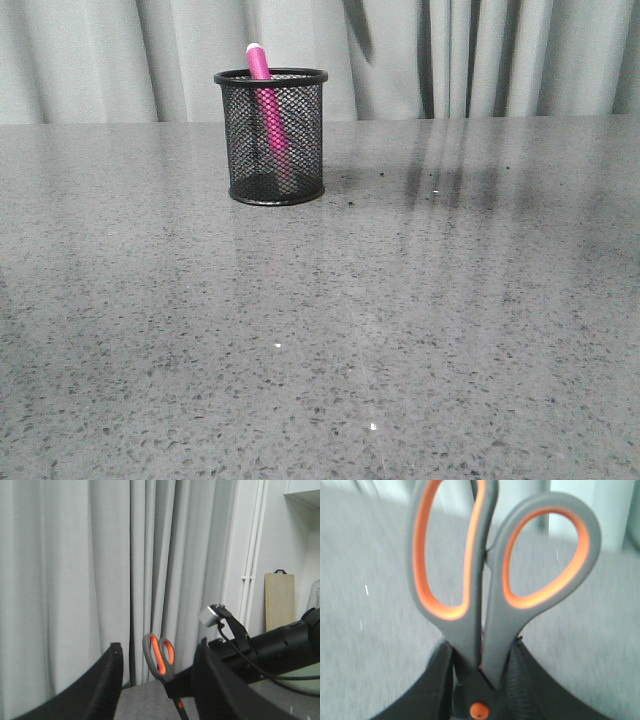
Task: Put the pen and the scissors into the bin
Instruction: 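Lift the scissors handles-up and carry them over the mesh cup, then lower the scissors blades-first into the cup and open the right gripper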
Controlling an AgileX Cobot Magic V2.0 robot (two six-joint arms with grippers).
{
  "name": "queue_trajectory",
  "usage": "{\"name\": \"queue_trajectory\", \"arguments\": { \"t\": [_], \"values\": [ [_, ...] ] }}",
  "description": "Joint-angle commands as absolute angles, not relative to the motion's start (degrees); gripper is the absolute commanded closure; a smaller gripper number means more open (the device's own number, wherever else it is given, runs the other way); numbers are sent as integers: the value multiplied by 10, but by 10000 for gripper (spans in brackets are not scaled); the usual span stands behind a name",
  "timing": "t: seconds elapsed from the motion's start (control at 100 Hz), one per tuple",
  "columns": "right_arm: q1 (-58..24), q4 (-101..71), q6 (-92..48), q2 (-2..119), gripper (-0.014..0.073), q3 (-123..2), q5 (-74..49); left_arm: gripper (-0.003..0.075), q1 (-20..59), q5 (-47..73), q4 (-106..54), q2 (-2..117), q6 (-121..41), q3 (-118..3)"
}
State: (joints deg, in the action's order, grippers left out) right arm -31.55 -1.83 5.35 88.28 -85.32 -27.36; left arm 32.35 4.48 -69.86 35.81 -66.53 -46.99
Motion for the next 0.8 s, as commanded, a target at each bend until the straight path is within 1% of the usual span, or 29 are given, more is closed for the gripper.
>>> {"name": "queue_trajectory", "arguments": {
  "t": [0.0,0.1,0.22,0.29,0.52,0.69,0.79],
  "values": [
    [-314,-14,51,868,653,-871,-170,430,327,37,-709,359,-664,-485],
    [-319,-13,51,883,653,-871,-112,430,327,41,-712,359,-664,-485],
    [-322,-4,51,908,653,-858,12,430,327,41,-712,359,-664,-485],
    [-323,-4,51,924,653,-846,61,430,327,41,-712,359,-664,-485],
    [-327,-4,51,964,653,-778,91,430,327,65,-712,359,-664,-485],
    [-327,-28,51,970,653,-724,159,430,327,73,-712,359,-664,-485],
    [-327,-43,51,970,653,-718,151,430,327,73,-712,359,-664,-485]
  ]
}}
